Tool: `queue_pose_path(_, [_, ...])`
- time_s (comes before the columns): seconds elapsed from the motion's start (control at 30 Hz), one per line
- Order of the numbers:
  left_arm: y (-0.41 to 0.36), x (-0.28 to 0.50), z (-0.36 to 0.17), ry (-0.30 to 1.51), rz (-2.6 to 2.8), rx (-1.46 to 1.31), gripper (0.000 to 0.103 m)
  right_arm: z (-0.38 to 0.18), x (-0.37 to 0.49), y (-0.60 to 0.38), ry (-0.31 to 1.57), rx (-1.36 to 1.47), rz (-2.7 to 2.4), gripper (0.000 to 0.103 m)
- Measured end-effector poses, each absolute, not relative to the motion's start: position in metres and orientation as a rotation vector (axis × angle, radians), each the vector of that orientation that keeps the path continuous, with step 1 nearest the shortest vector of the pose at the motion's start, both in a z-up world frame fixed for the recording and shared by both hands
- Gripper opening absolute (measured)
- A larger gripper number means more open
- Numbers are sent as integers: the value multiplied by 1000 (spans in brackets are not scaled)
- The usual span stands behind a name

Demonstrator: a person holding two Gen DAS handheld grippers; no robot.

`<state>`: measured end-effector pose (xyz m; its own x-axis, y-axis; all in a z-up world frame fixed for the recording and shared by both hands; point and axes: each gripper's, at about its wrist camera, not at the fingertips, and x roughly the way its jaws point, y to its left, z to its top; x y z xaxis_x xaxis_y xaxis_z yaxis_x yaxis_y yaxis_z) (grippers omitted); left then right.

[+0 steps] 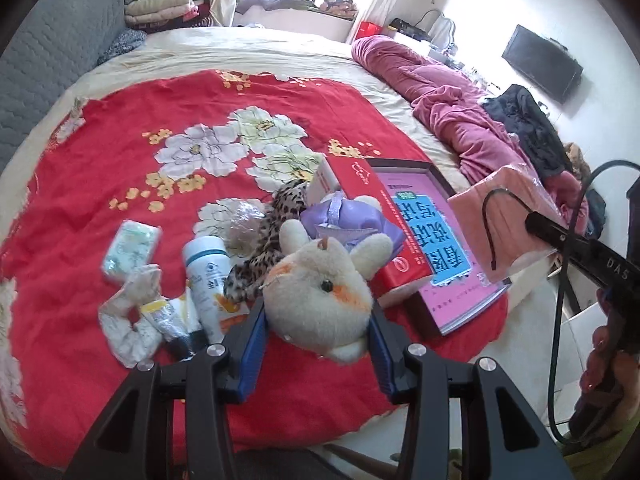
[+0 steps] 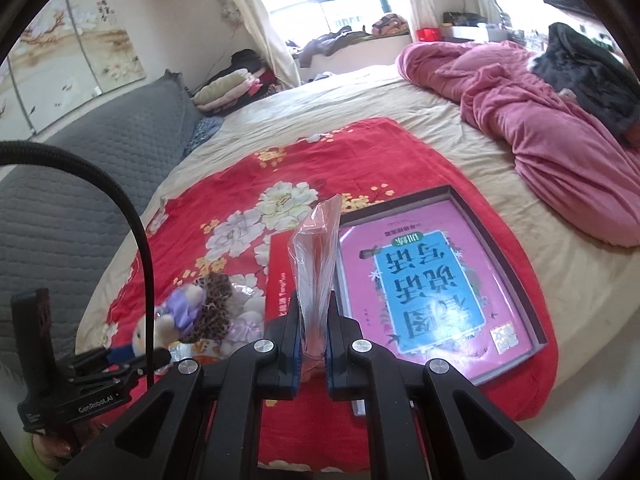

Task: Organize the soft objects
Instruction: 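Carry the plush toy and pink bag with both tools over the pink book tray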

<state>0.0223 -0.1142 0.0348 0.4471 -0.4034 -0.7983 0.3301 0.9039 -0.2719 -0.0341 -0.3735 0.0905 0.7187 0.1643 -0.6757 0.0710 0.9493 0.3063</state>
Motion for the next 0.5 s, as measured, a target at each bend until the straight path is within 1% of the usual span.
queue_pose_path(0.07, [-123,22,33,1007,-431,-20,46,90,-36,-378,766,330,48,9])
queue_pose_path(0.37, [-161,33,2,1099,-515,-40,46,79,-39,-400,774,353,15,9])
queue_pose_path(0.5, [-185,33,-1,1093,-546,-5,46,75,-41,-411,778,360,-5,9])
